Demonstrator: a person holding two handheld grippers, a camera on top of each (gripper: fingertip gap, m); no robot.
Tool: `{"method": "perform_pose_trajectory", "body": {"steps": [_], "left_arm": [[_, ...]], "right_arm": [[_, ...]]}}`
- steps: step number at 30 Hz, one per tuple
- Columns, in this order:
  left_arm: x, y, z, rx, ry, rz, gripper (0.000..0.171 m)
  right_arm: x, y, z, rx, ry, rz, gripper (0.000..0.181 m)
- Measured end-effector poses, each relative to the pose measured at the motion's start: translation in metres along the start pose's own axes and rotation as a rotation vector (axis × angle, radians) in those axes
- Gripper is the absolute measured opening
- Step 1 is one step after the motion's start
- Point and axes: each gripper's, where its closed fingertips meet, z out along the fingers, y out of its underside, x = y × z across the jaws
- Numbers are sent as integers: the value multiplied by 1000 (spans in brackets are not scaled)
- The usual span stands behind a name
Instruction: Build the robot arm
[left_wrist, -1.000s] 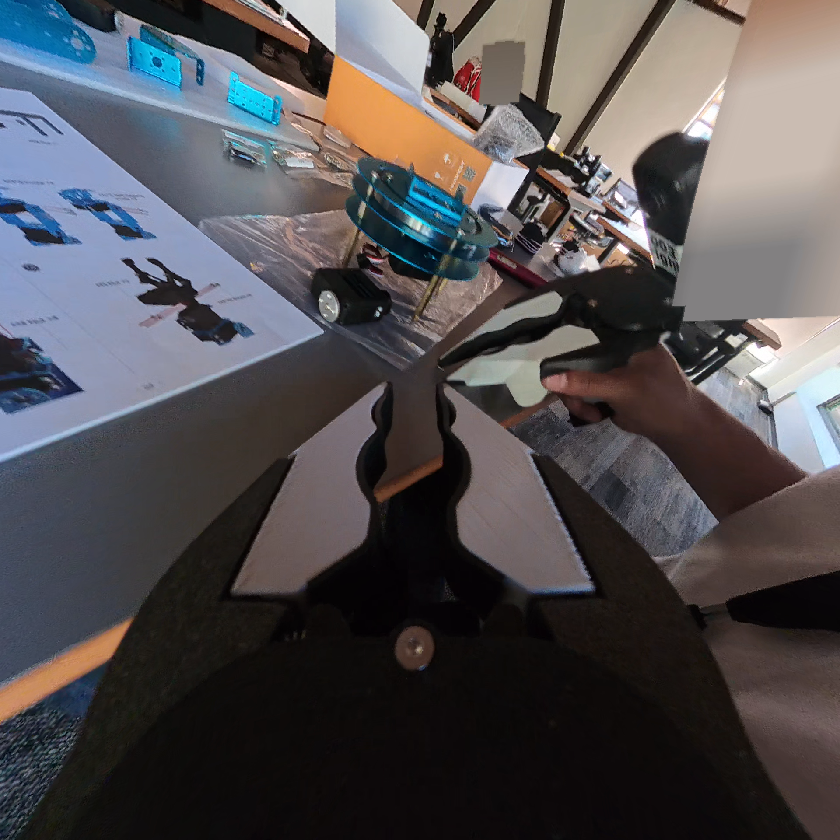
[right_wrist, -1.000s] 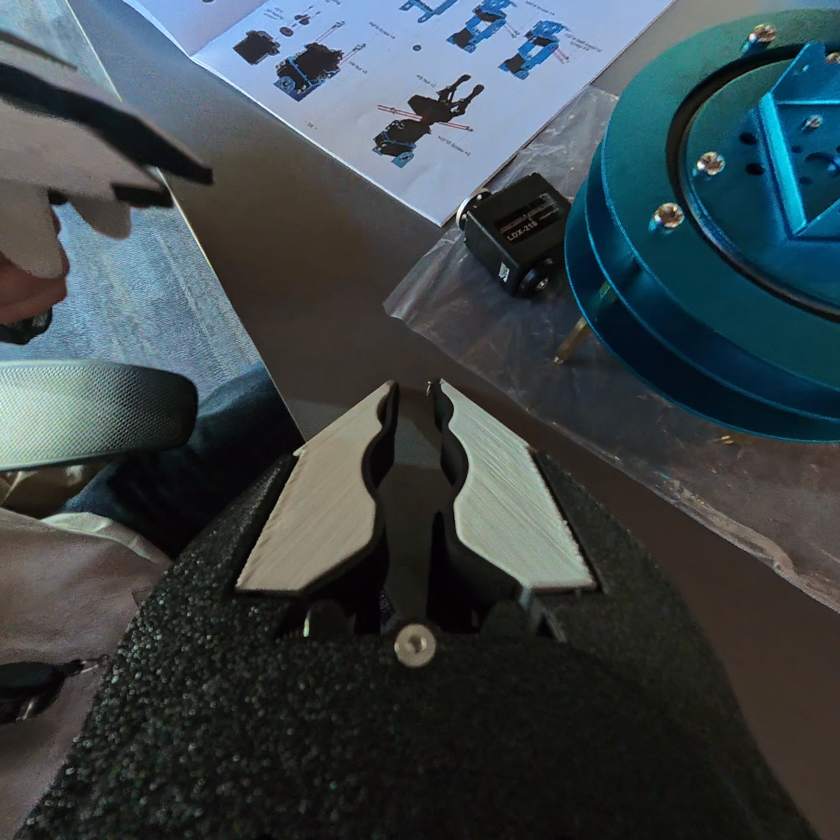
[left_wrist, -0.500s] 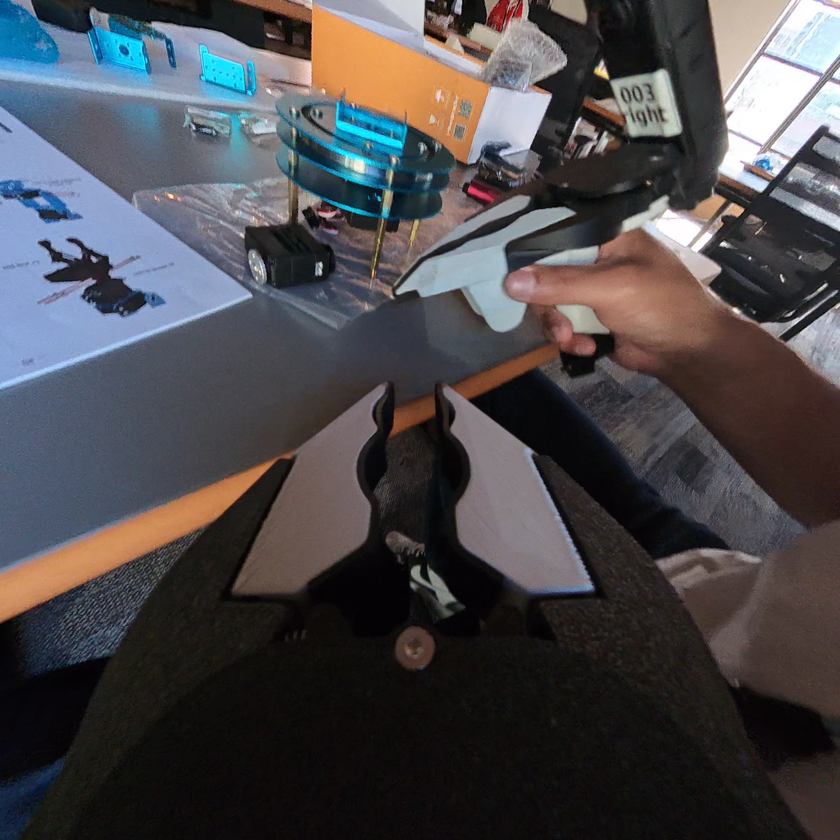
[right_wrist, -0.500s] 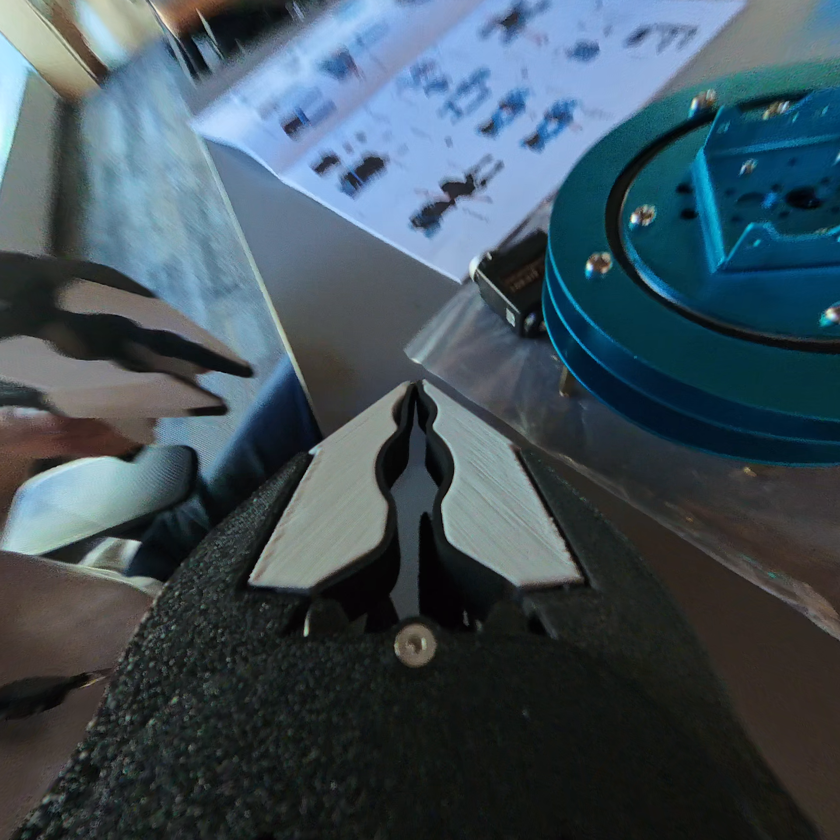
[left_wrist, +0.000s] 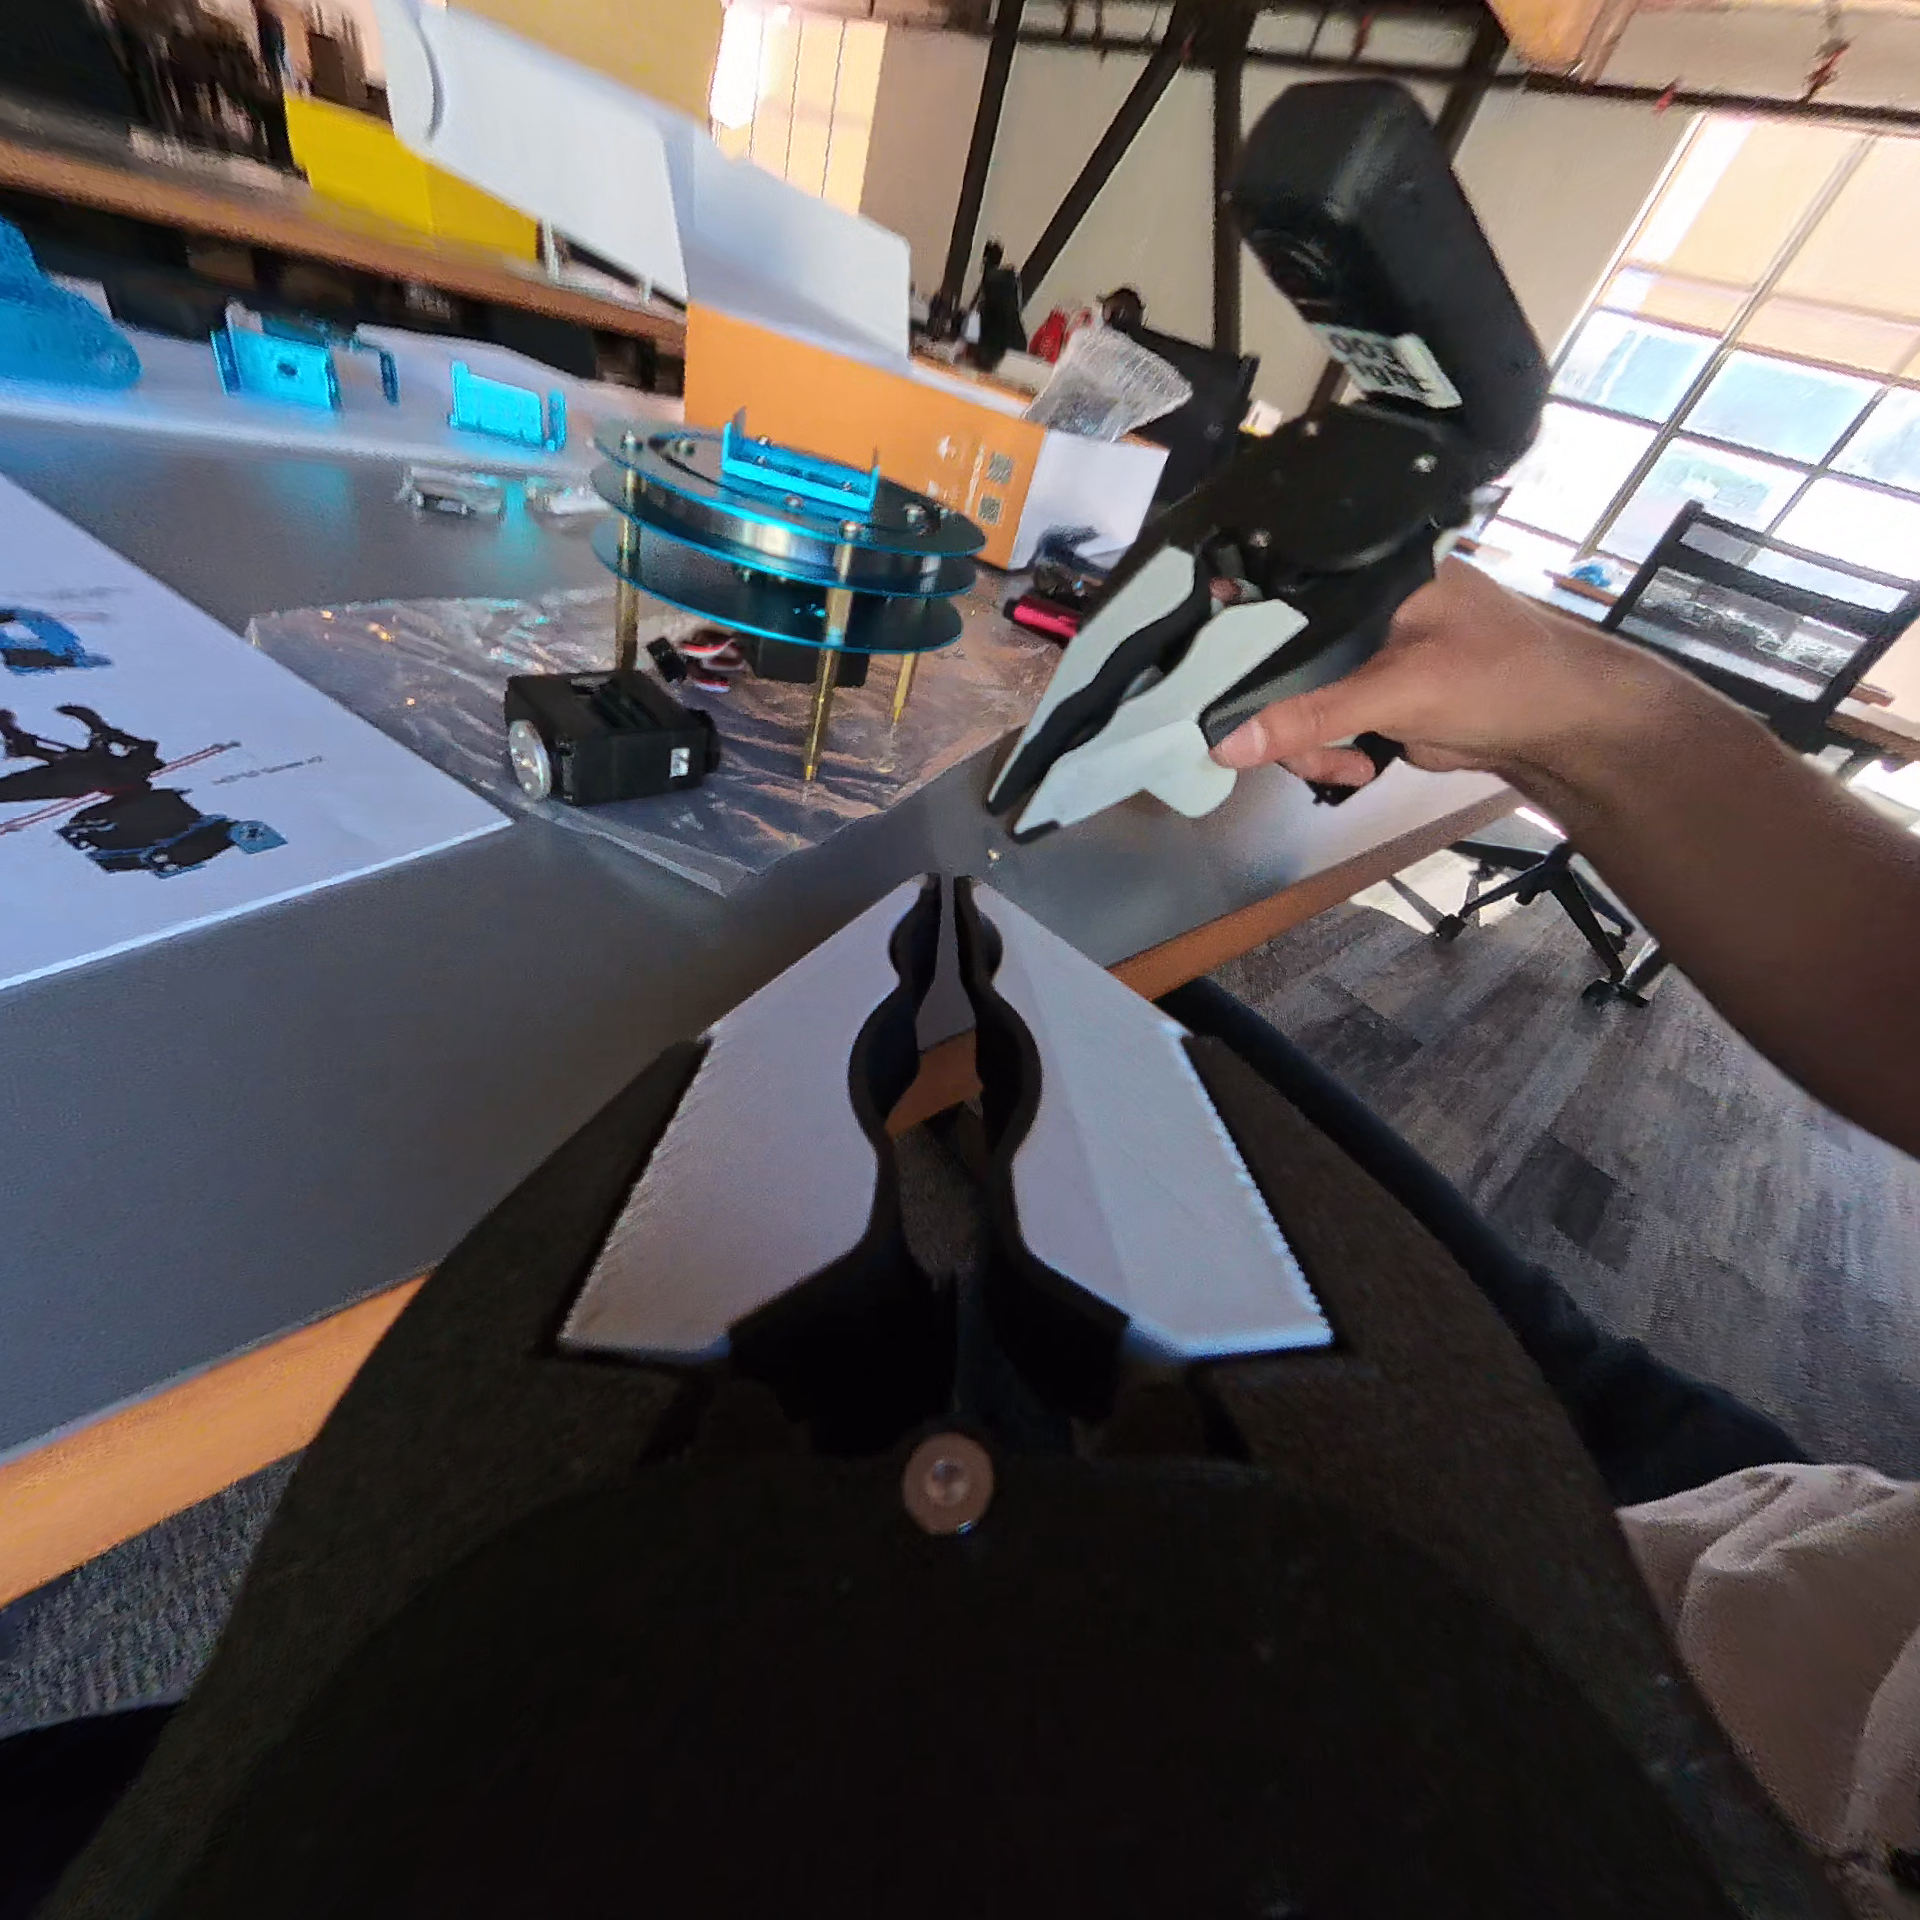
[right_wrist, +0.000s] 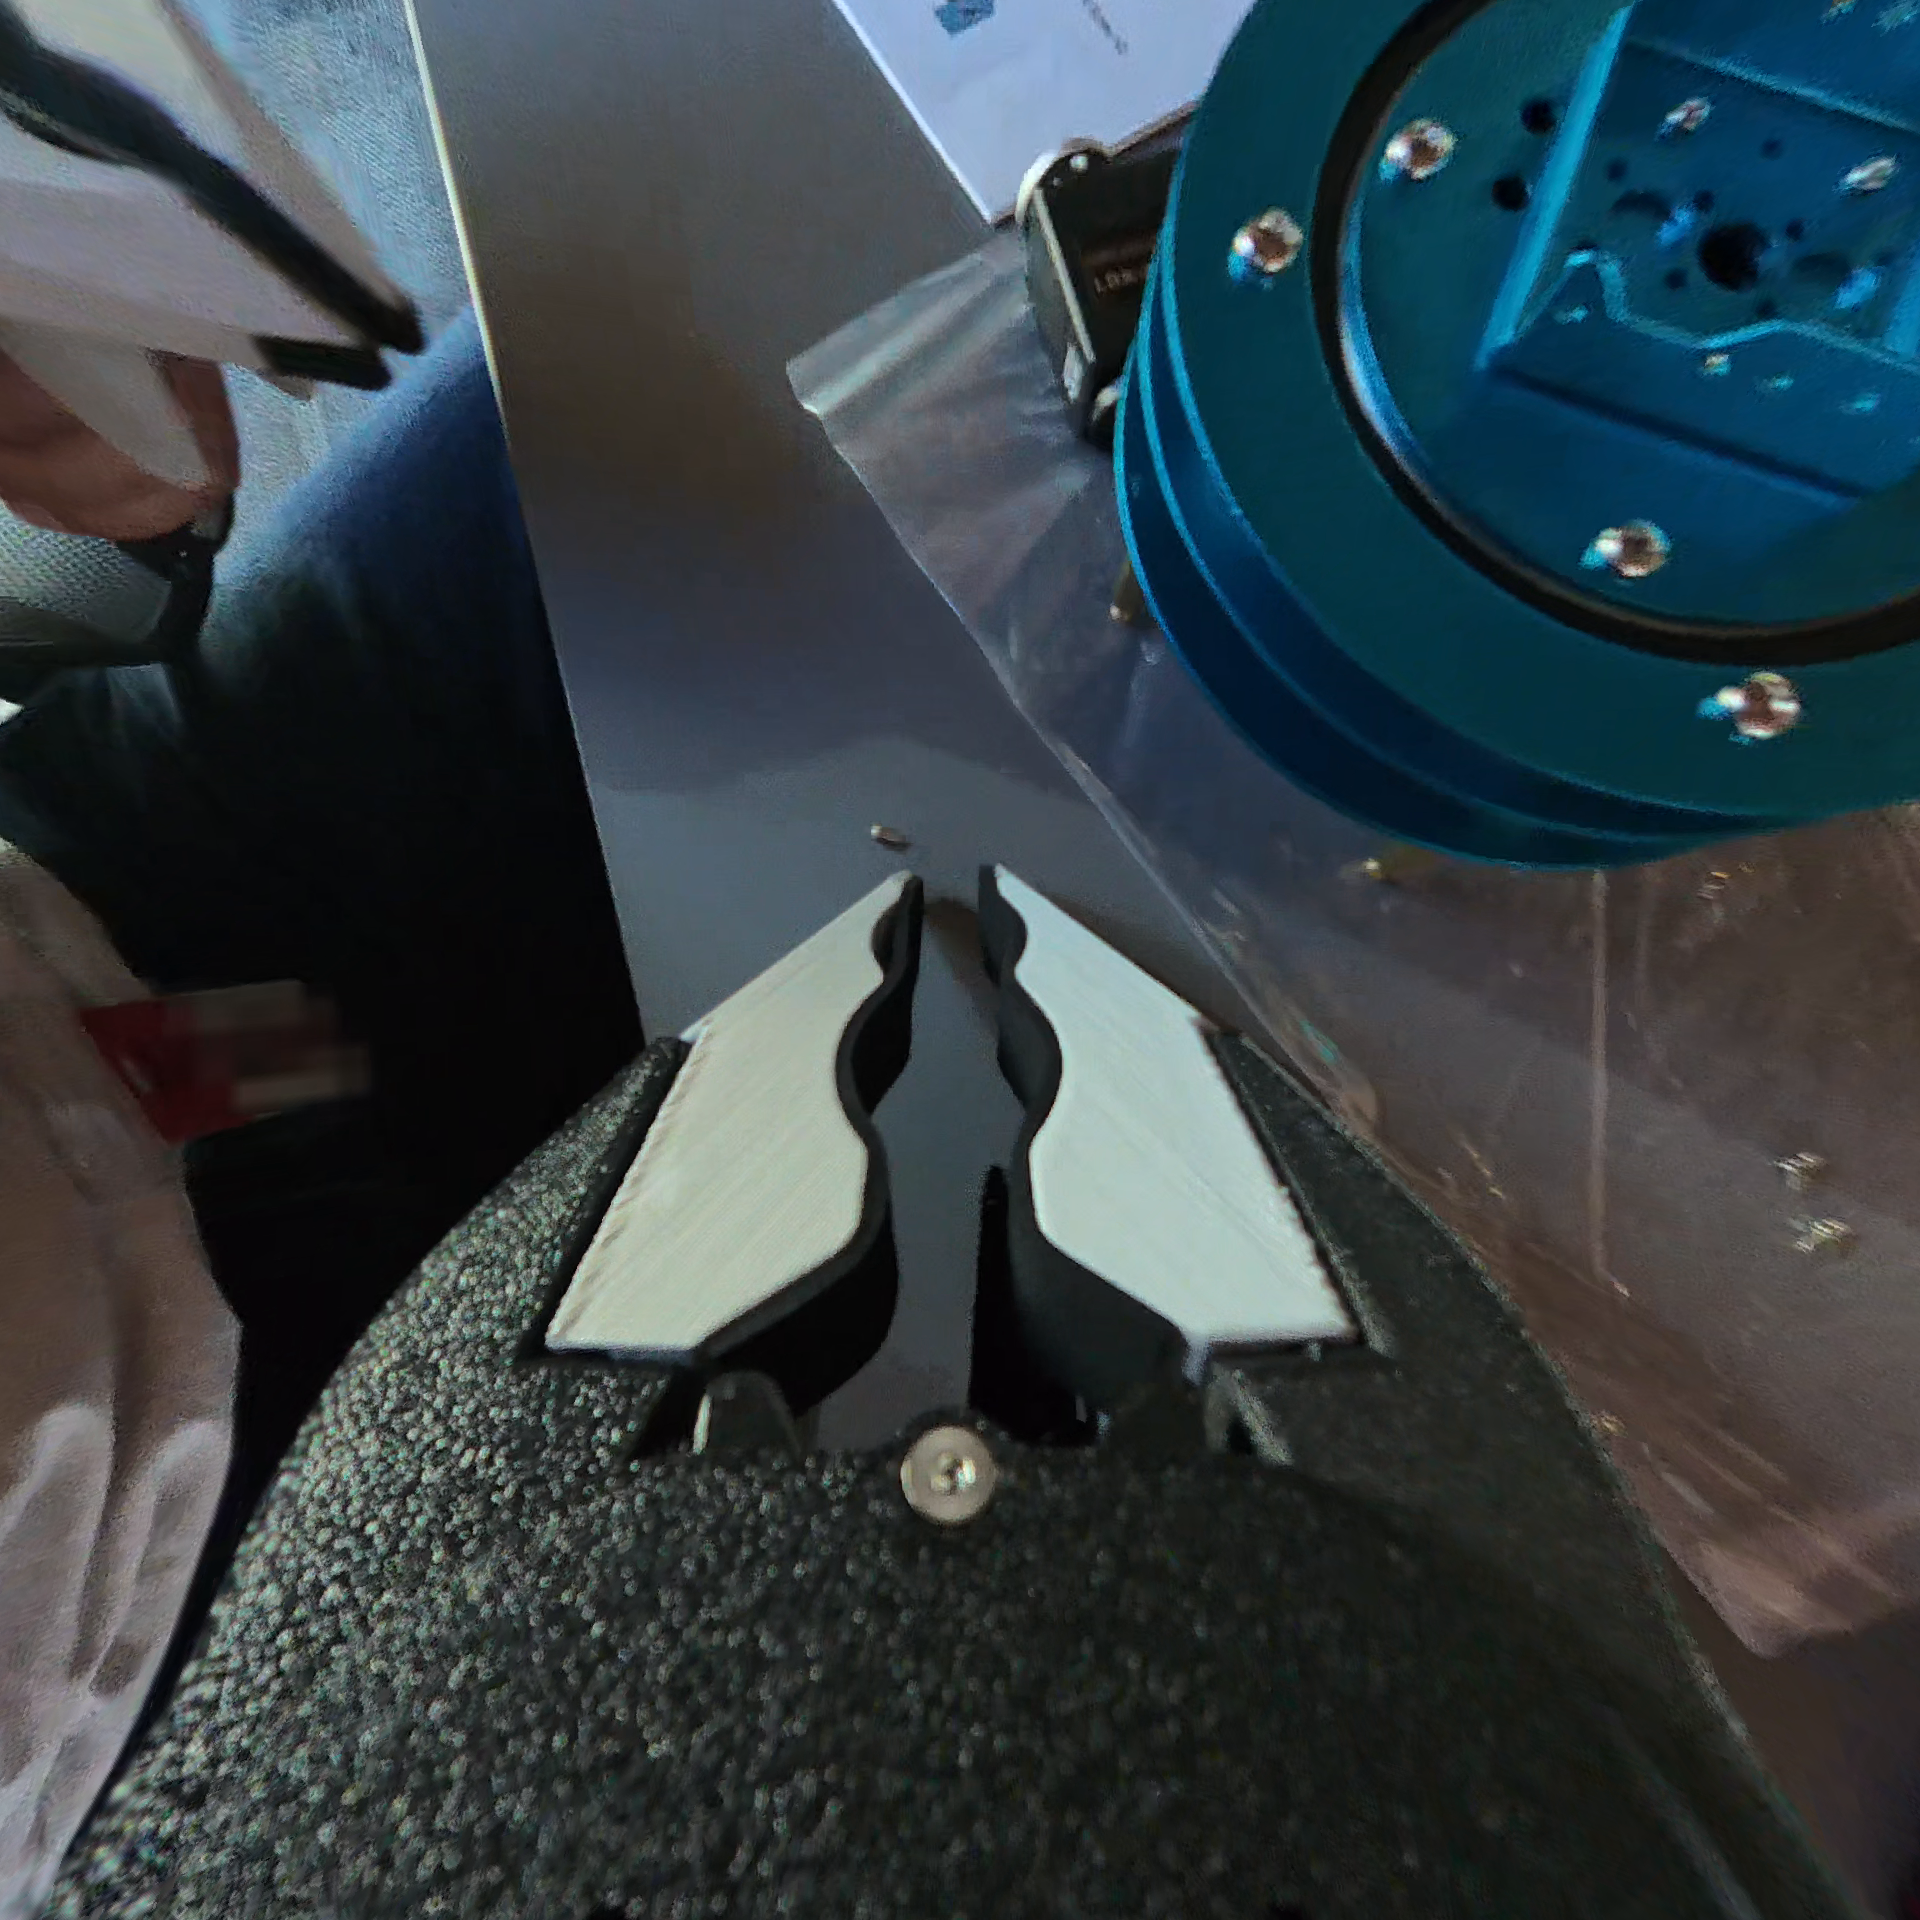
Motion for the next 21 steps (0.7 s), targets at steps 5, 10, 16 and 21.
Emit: {"method": "perform_pose_trajectory", "body": {"steps": [5, 10, 16, 21], "left_arm": [[-2, 15, -14, 0, -43, 21, 2], [-8, 17, -25, -46, -89, 46, 2], [2, 11, -36, -25, -64, 46, 3], [3, 19, -41, -31, -68, 26, 2]], "right_arm": [[-16, -3, -5, 17, -35, -37, 11], [-13, 0, 3, -32, 17, -25, 10], [-13, 0, 3, -11, 2, 61, 12], [-26, -4, -1, 38, 15, 109, 12]]}}
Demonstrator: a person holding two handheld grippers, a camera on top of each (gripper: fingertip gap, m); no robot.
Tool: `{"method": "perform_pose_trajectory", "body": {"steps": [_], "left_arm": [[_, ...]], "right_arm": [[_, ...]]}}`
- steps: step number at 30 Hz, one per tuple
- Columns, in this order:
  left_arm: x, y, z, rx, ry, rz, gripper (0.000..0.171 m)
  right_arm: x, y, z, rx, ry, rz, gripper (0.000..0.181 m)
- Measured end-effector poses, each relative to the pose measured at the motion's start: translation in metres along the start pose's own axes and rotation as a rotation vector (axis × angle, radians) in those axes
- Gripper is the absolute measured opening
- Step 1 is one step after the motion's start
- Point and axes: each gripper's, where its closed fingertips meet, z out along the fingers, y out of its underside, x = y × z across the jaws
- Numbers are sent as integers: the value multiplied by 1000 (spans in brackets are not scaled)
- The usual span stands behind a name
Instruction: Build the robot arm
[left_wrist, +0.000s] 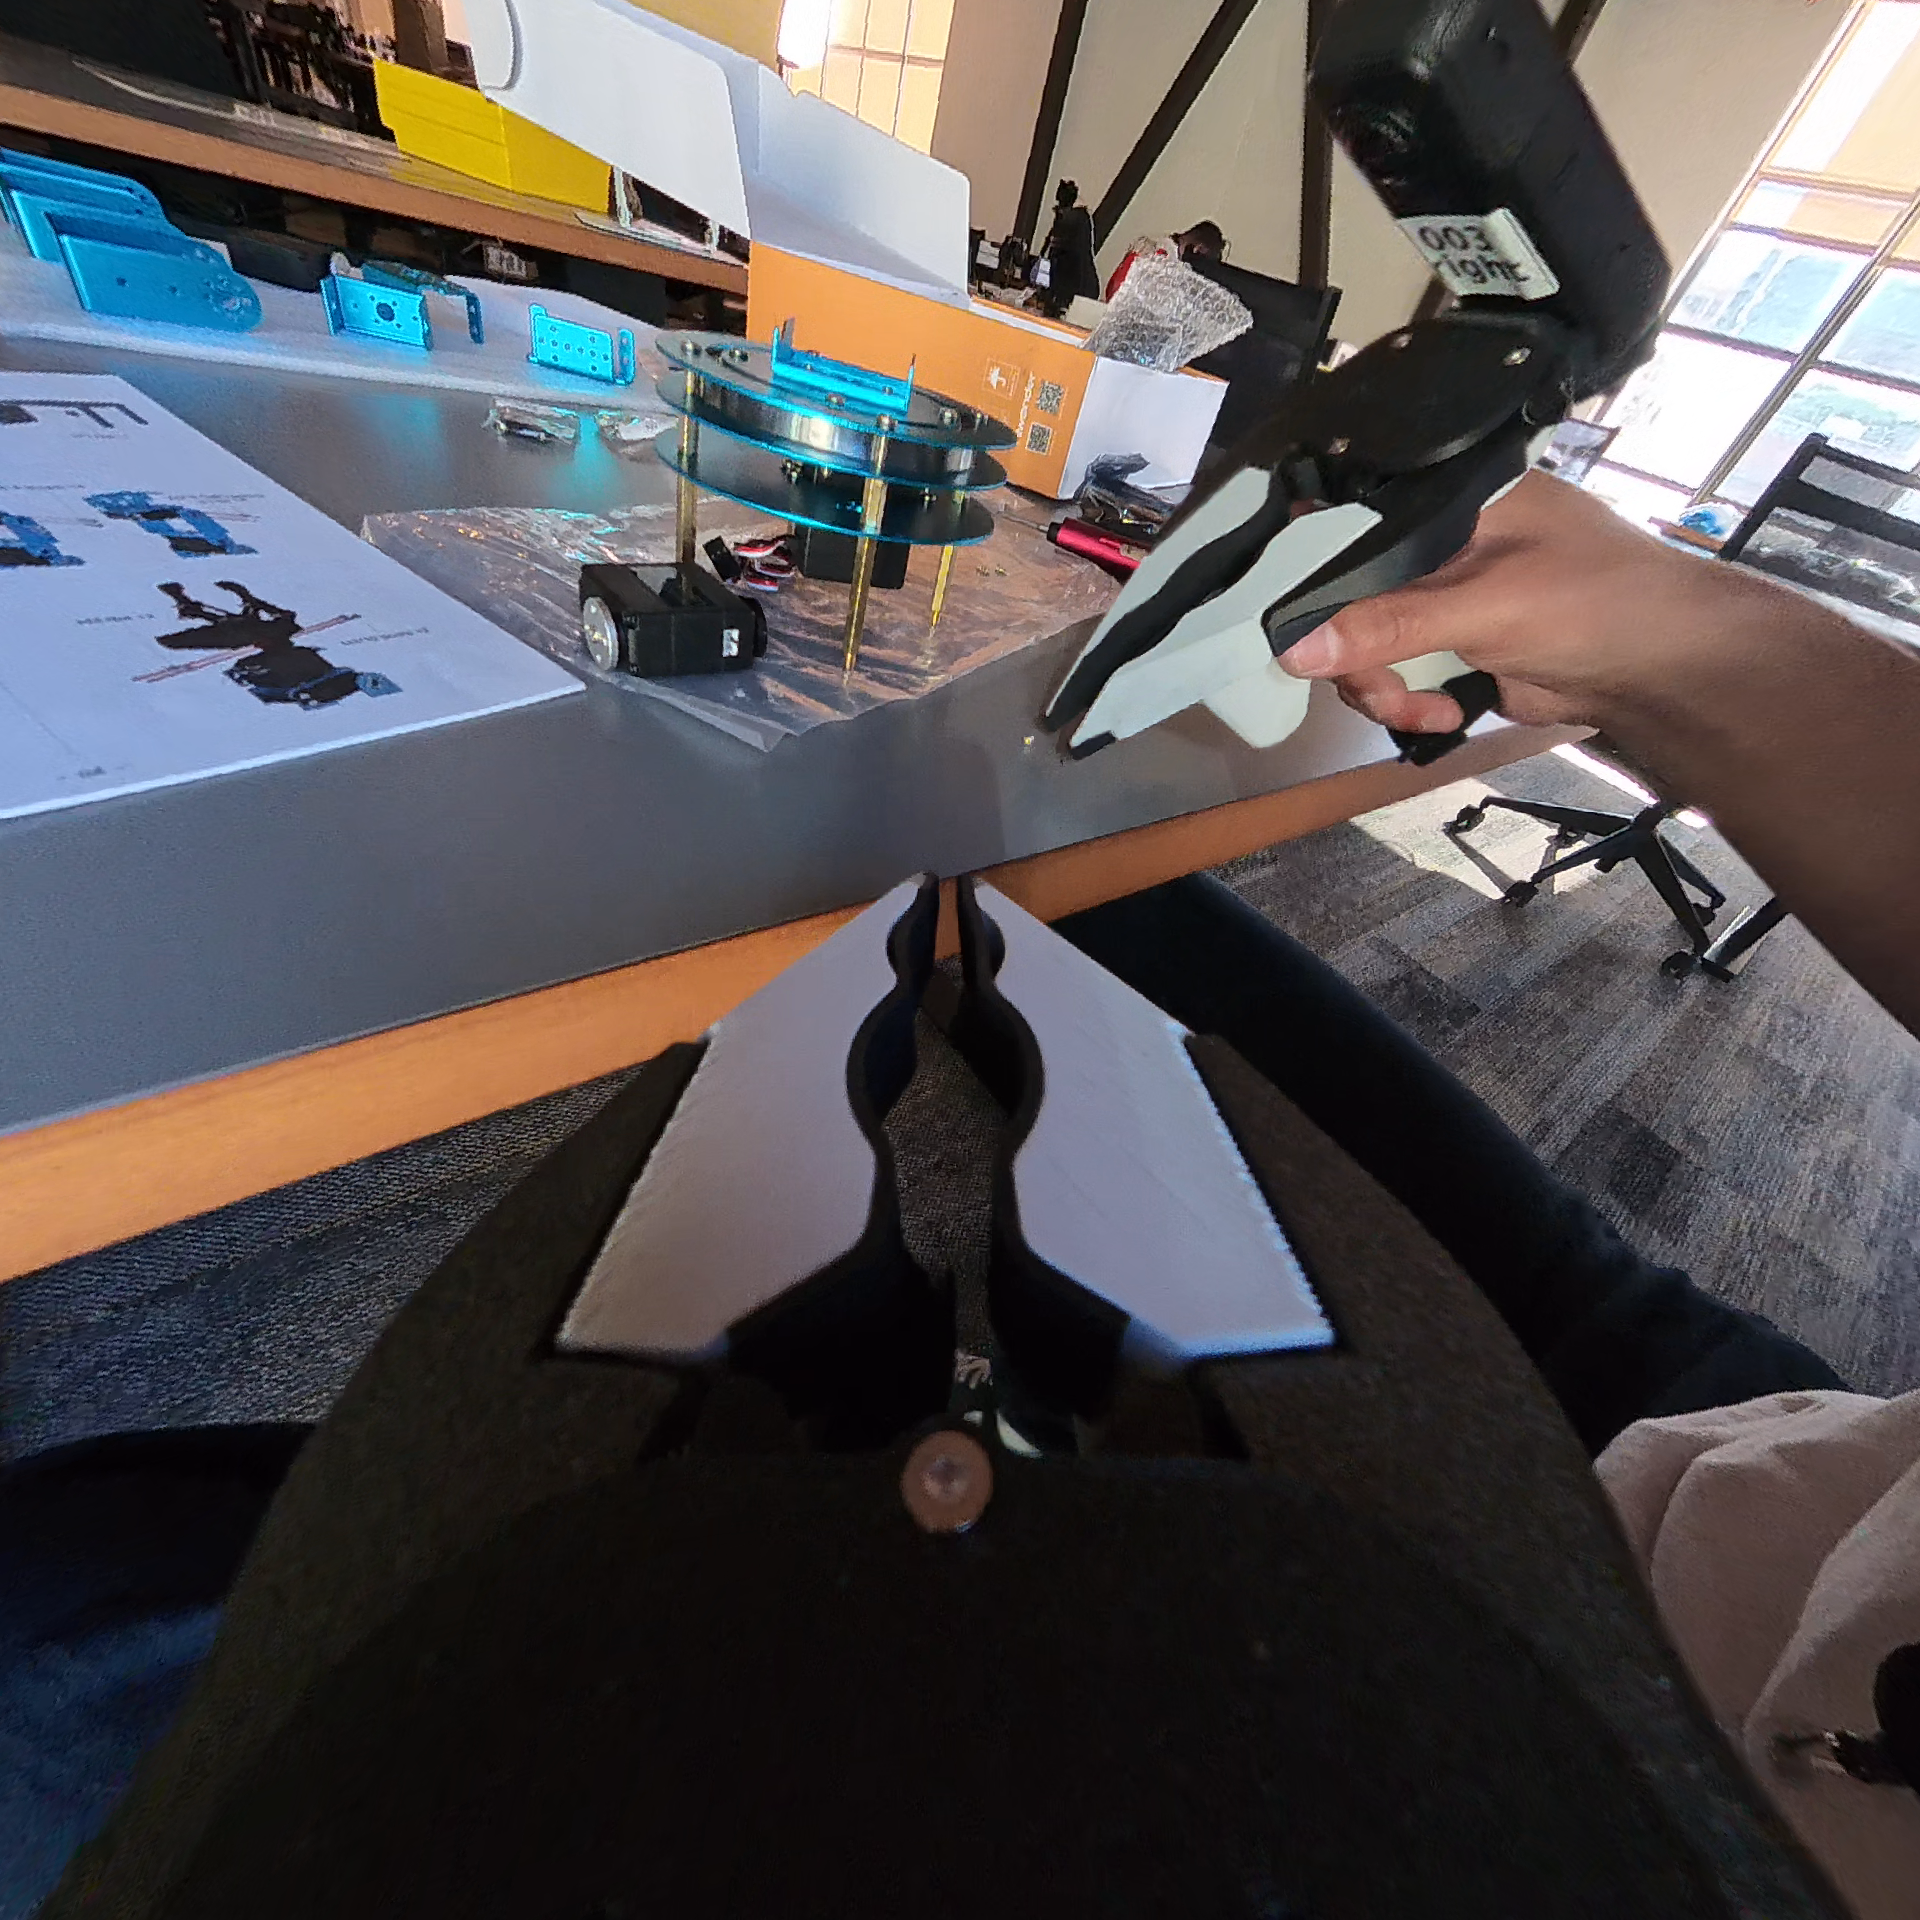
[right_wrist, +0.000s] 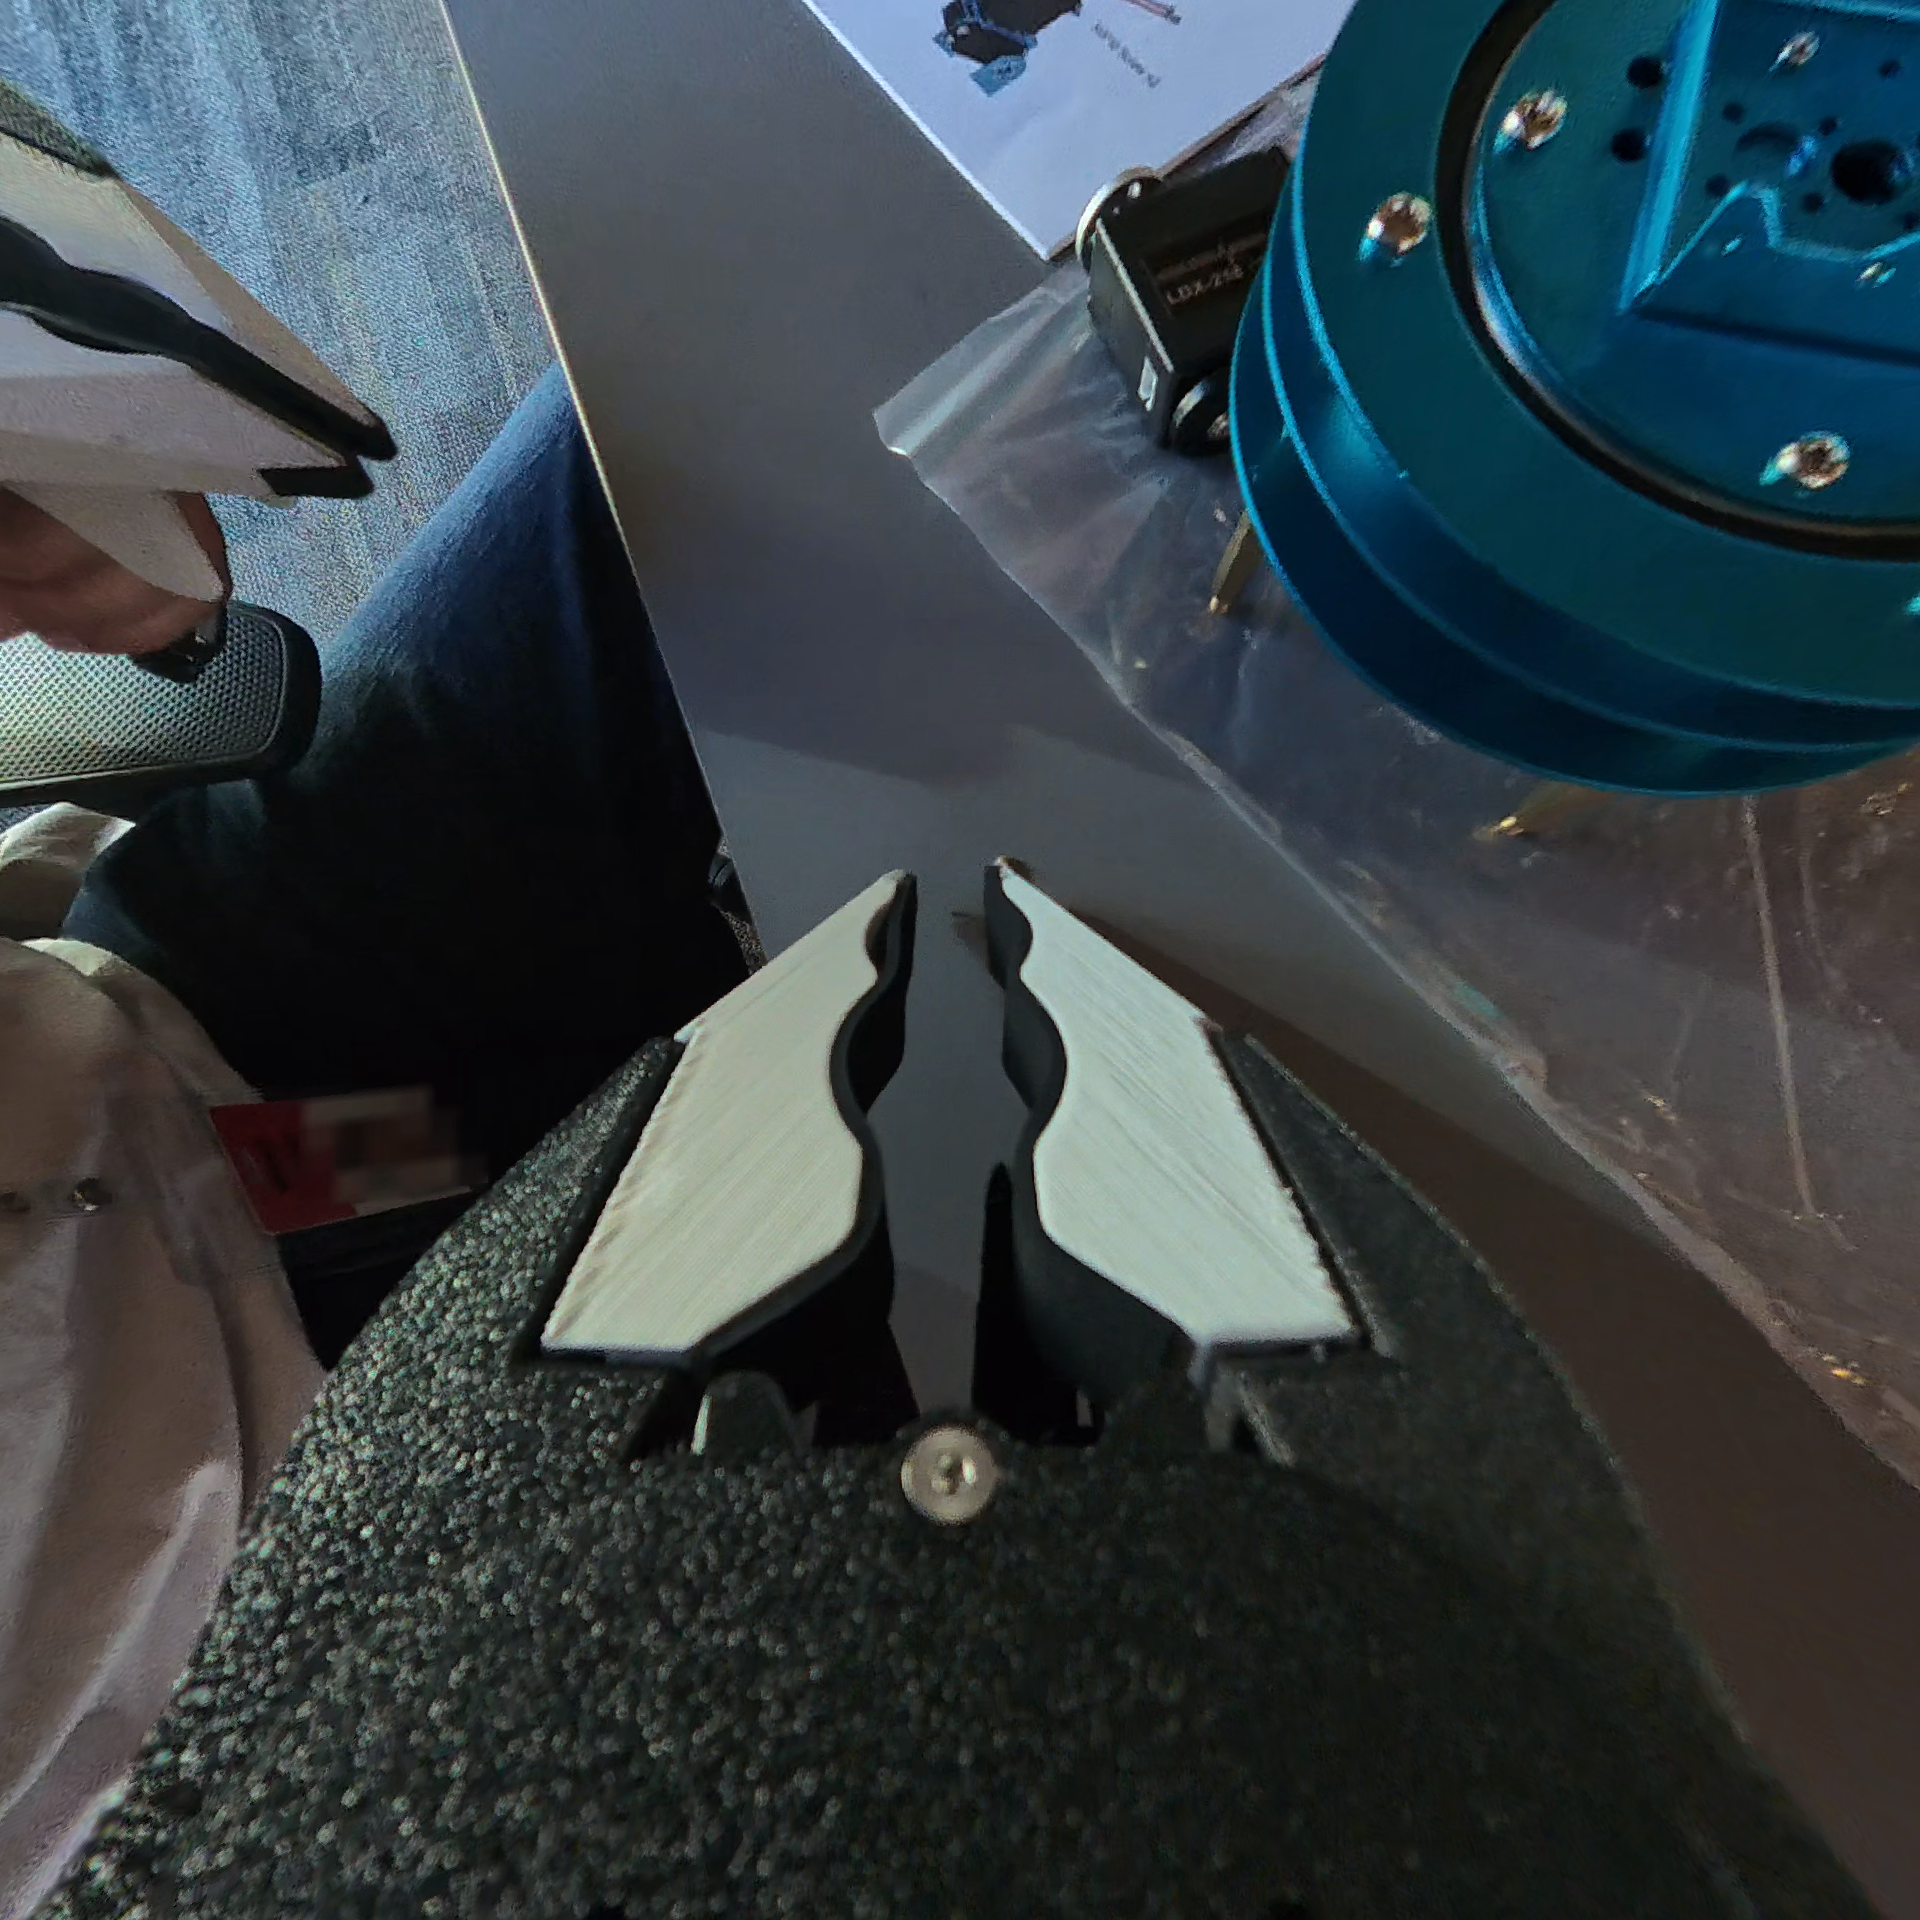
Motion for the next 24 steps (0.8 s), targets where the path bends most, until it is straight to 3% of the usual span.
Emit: {"method": "perform_pose_trajectory", "body": {"steps": [7, 24], "left_arm": [[-1, -1, 1, 14, 36, -60, 2], [-10, 2, -2, 18, 36, -88, 3]], "right_arm": [[5, 2, 5, 7, 17, 80, 13], [8, 0, 7, 46, 71, 81, 10]]}}
